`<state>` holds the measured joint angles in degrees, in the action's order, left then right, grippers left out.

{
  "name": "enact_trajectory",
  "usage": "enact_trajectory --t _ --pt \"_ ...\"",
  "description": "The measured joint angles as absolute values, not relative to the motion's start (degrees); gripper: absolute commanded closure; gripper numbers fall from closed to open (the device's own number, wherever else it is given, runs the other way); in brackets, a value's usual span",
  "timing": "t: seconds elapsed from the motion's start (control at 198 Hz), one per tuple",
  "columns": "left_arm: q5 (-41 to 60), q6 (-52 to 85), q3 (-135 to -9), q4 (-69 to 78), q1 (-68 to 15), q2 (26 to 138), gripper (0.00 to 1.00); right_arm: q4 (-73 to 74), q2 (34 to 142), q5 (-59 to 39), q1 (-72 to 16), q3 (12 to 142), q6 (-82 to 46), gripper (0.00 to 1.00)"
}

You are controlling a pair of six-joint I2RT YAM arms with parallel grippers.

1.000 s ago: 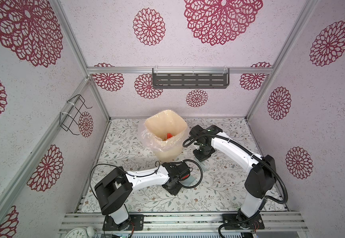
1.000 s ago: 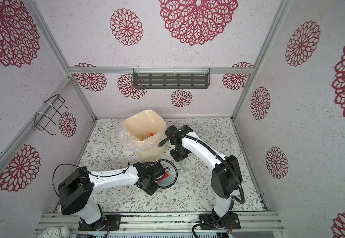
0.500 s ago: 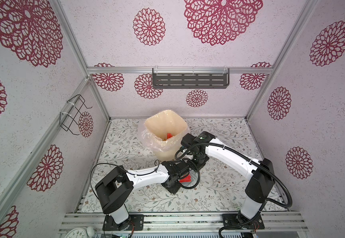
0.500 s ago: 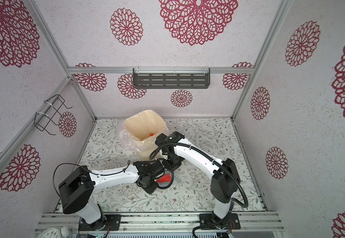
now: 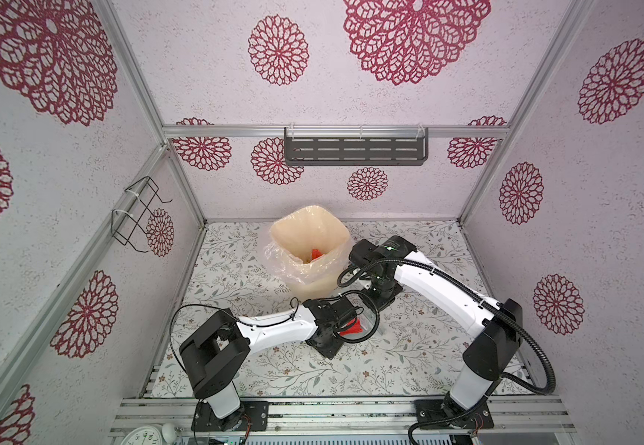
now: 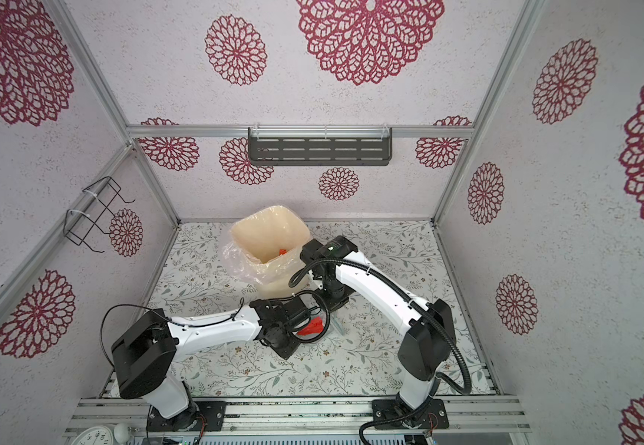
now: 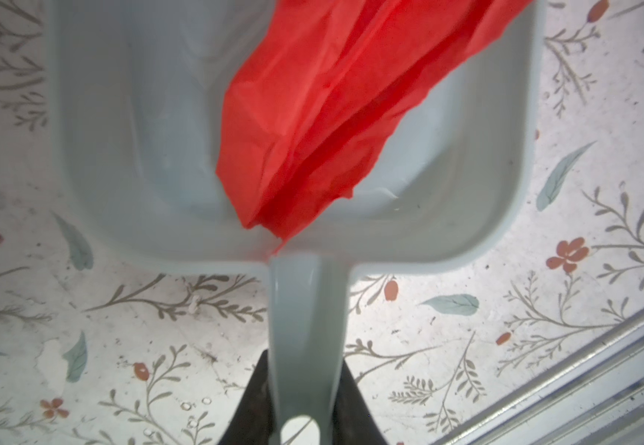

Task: Sweep away the paper scraps from the table
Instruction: 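Brush the pink paper strip into the dustpan with the right brush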

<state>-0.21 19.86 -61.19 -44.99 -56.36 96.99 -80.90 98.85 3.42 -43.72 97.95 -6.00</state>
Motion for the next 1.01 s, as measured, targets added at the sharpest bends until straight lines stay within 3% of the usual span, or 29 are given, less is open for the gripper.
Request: enact_trajectory --t 0.632,1.012 --pt "-0.01 19.51 -61.12 -44.62 -56.47 99.31 1.0 -79.35 97.45 10.22 -39.92 93.25 -8.67 1.0" --pt "1.13 18.17 -61.76 -44.34 -56.71 100.92 1.0 -76.36 99.63 2.42 -41.21 92.66 -8.86 1.0"
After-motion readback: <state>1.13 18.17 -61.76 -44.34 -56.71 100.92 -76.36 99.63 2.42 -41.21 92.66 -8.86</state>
